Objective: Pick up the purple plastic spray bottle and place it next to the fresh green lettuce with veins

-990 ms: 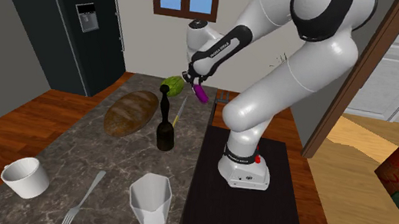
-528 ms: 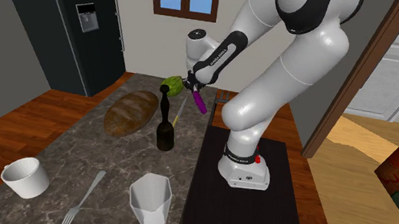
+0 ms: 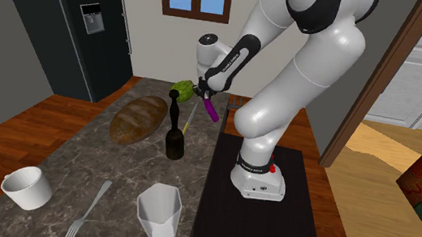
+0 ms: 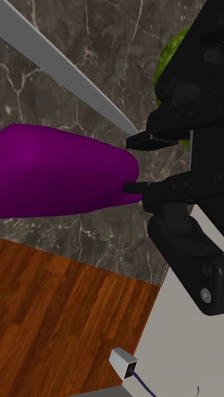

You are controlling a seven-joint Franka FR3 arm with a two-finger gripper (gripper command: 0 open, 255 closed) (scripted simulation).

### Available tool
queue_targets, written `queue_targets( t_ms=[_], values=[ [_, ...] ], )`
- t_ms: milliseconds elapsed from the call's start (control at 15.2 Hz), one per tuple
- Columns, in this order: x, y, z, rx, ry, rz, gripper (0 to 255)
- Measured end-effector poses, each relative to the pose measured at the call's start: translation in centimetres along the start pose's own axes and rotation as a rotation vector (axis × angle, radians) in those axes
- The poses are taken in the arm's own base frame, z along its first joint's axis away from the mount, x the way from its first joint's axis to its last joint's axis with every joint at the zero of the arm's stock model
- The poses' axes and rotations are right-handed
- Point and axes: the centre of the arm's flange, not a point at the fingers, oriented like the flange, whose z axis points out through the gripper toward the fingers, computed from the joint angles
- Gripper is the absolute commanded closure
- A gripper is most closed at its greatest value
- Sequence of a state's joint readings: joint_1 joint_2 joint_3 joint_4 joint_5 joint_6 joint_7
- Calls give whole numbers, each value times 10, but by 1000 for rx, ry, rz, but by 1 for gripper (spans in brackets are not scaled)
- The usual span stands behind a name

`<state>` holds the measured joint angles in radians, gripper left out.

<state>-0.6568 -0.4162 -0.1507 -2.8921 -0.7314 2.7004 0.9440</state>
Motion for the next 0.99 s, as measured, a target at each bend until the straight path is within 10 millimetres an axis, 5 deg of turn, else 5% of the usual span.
queue_targets(
  t_ms=[396, 726, 990],
  values=[
    [0, 0, 0, 0, 0, 0, 0],
    [0, 1, -45, 0, 3, 0, 0],
    [0, 0, -50, 0, 1, 0, 0]
  ],
)
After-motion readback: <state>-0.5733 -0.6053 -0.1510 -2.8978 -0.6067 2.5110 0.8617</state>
